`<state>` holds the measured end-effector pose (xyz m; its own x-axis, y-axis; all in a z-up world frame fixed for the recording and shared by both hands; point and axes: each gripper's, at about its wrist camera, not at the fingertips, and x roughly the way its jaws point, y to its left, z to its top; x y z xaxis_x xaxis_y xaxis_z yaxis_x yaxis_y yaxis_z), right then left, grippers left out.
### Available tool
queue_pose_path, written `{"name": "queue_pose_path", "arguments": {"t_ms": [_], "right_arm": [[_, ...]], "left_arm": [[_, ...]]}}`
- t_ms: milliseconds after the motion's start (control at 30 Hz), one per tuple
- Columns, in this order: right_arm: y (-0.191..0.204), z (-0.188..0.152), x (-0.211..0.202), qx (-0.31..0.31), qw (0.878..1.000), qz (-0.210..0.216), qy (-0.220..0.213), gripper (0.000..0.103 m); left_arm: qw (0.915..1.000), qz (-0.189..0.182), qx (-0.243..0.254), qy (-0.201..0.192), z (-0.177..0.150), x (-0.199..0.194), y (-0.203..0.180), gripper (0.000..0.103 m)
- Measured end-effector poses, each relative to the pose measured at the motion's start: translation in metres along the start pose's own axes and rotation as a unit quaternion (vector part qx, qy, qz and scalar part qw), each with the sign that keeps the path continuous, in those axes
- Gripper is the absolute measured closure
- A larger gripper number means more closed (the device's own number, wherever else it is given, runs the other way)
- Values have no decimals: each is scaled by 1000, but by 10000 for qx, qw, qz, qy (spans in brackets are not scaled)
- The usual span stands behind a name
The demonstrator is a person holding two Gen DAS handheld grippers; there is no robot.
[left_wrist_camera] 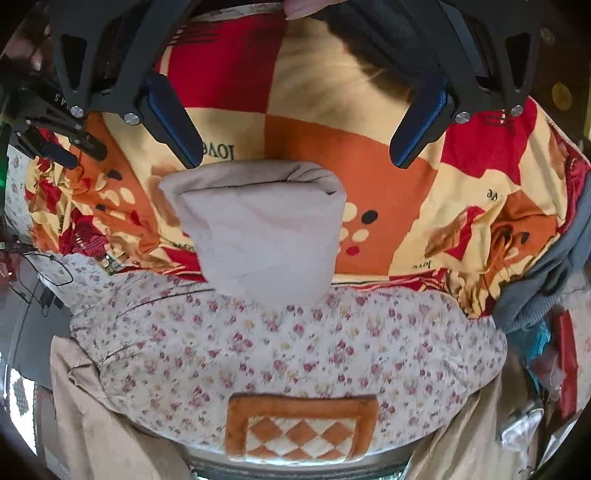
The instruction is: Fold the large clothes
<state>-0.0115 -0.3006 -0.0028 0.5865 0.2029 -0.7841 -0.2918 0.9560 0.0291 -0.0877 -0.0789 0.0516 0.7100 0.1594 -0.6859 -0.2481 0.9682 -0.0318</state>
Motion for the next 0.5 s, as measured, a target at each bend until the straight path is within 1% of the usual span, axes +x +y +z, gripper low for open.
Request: {"name": "queue_pose_path", "arguments": {"t_ms": [67, 167, 200, 300, 367, 400, 467, 500], "right_arm": [[-4, 3, -10, 111, 9999, 13, -87, 38], [-3, 3, -15, 170, 9999, -17, -27, 38], [-3, 4, -21, 180, 9998, -11, -78, 38], [-1, 6, -34, 216, 9996, -59, -157, 38], [0, 11, -44, 353, 9992, -11, -195, 38], [3, 14, -49, 350, 9990, -27, -258, 38], [12, 18, -59, 198, 9985, -206, -463, 38], [16, 21, -62, 139, 9979, -285, -565, 36]], "left_arm": [[10000, -68, 4, -10, 2, -2, -4, 5], [10000, -26, 29, -78, 3, -4, -9, 5], [9999, -17, 52, -89, 4, -2, -11, 5], [10000, -34, 48, -8, 5, 6, -14, 5], [10000, -37, 67, 36, 5, 13, -16, 5], [9999, -35, 73, 64, 5, 17, -17, 5], [9999, -61, 54, 125, 6, 24, -19, 5], [9998, -73, 52, 153, 6, 28, -20, 5]]}}
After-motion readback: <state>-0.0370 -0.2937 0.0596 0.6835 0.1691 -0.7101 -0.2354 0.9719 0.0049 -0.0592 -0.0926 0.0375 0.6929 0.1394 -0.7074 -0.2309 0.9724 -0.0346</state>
